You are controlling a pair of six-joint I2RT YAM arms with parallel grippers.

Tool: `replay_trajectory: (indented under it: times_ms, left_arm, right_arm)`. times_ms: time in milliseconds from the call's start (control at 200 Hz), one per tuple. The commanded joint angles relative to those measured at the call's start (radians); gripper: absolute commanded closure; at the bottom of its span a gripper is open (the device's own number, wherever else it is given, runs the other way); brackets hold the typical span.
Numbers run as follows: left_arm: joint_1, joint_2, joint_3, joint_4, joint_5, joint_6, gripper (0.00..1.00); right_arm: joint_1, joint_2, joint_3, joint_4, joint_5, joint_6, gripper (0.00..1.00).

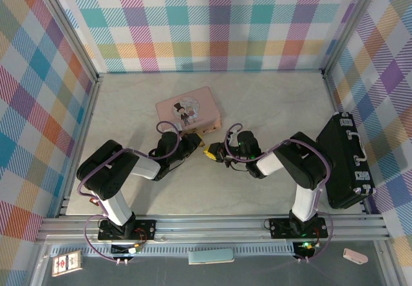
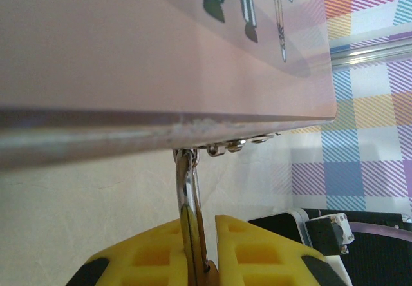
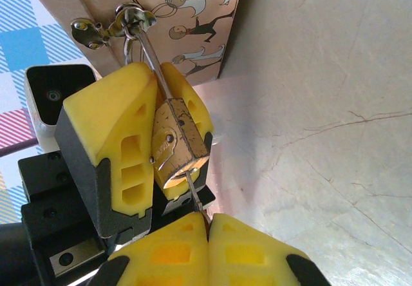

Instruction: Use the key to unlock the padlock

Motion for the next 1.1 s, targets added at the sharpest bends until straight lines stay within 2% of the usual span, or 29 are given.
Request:
replay_trajectory:
  times_ms: [0,400,635,795,1095]
  left_arm:
    - [-0.014,-0.026,0.000,0.002,0.019,-0.076,0.96]
    - [-0.023,-0.048,0.005,-0.004,0.023,-0.071,0.96]
    - [-0.025,-0.060,0.009,-0.014,0.026,-0.070,0.96]
    - [-0.029,-0.076,0.013,-0.024,0.018,-0.071,0.96]
    - [-0.037,-0.096,0.022,-0.046,0.014,-0.075,0.96]
  right_arm:
    - [0.011,0.017,0.025,0.066,0.028,0.010,1.00]
    - [0.008,0.100,0.016,0.225,0.069,0.148,1.00]
    - [0.002,0.107,0.001,0.236,0.097,0.170,1.00]
    - [0.000,0.147,-0.014,0.331,0.135,0.249,1.00]
    - [0.002,0.155,-0.016,0.332,0.151,0.276,1.00]
